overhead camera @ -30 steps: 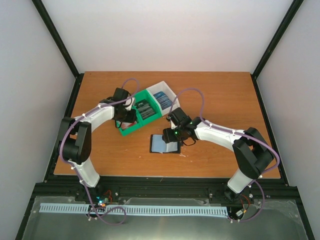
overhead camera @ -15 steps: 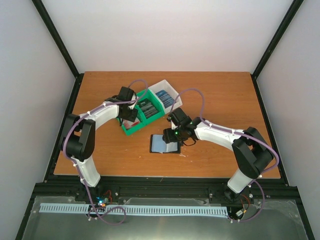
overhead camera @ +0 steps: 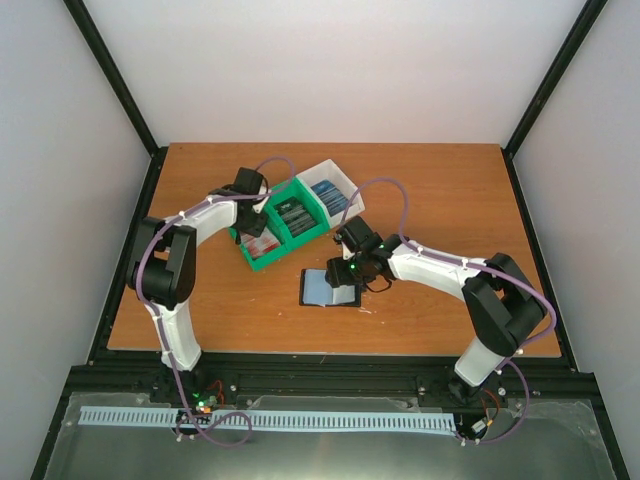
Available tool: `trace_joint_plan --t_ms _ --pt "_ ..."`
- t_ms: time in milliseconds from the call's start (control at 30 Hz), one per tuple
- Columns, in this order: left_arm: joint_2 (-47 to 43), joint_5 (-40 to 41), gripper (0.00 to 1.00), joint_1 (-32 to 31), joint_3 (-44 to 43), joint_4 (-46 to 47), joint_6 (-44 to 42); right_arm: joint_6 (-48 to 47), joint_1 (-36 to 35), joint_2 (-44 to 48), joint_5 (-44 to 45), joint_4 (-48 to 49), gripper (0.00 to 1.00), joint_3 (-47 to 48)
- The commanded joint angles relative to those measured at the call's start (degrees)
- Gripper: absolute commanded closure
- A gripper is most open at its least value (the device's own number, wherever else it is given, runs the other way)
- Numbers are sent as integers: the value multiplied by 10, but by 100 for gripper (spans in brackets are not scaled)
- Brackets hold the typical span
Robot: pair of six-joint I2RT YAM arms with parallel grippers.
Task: Put the credit cards into the card holder
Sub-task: Pick up the credit card from the storage box.
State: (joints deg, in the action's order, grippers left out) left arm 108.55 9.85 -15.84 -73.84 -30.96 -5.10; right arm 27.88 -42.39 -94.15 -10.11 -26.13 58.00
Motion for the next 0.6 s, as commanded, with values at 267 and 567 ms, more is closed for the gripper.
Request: trace_joint_plan --t_ms 267,567 --pt "11 -35 56 16 -17 -2 -52 3 4 -20 -6 -5 38 11" --pt "28 -15 64 16 -19 9 -62 3 4 -21 -4 -9 39 14"
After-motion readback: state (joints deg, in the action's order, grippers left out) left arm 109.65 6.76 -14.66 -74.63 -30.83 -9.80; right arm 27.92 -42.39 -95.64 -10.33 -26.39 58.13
